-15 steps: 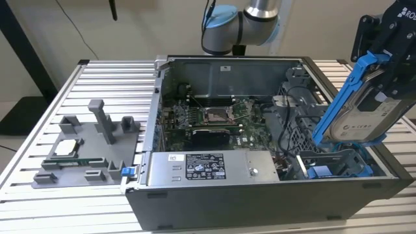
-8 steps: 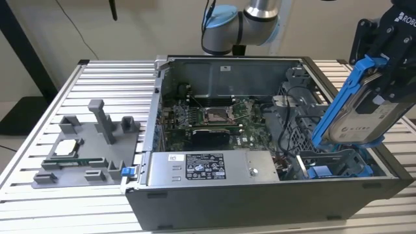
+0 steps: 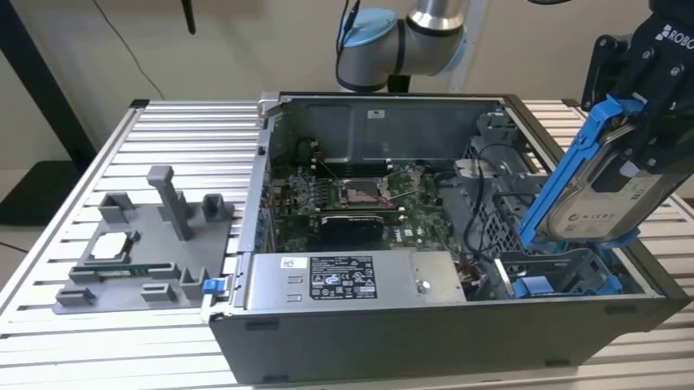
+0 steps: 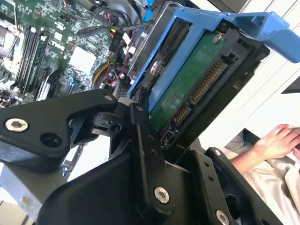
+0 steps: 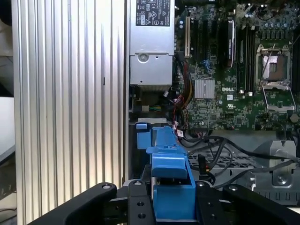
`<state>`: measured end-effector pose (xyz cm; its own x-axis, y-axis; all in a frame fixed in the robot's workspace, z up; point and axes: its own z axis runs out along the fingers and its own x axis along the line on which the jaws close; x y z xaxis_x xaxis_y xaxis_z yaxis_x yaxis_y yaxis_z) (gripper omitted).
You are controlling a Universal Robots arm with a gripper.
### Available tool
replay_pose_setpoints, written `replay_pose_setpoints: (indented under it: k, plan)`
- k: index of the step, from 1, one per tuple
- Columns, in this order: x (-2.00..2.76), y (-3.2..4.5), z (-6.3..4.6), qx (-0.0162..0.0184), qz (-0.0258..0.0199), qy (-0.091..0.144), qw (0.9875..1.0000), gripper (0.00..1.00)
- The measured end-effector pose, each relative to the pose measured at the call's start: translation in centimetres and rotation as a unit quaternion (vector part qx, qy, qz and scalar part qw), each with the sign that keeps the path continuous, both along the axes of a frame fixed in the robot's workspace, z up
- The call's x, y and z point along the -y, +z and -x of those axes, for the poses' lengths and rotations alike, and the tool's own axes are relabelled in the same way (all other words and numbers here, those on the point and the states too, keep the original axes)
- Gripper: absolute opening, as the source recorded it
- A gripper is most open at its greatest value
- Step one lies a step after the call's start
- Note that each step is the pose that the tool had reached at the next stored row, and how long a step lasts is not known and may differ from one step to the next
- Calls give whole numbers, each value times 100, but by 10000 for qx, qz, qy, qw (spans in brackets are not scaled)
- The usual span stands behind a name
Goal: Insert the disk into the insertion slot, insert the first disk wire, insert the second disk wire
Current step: 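Insert the disk into the insertion slot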
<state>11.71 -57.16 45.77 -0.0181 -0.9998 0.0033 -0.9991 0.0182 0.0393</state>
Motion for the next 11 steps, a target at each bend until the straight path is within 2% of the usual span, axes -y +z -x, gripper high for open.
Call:
replay_pose_setpoints:
  k: [11]
  plan:
    - [0, -39, 0, 0, 0, 0, 10000, 0]
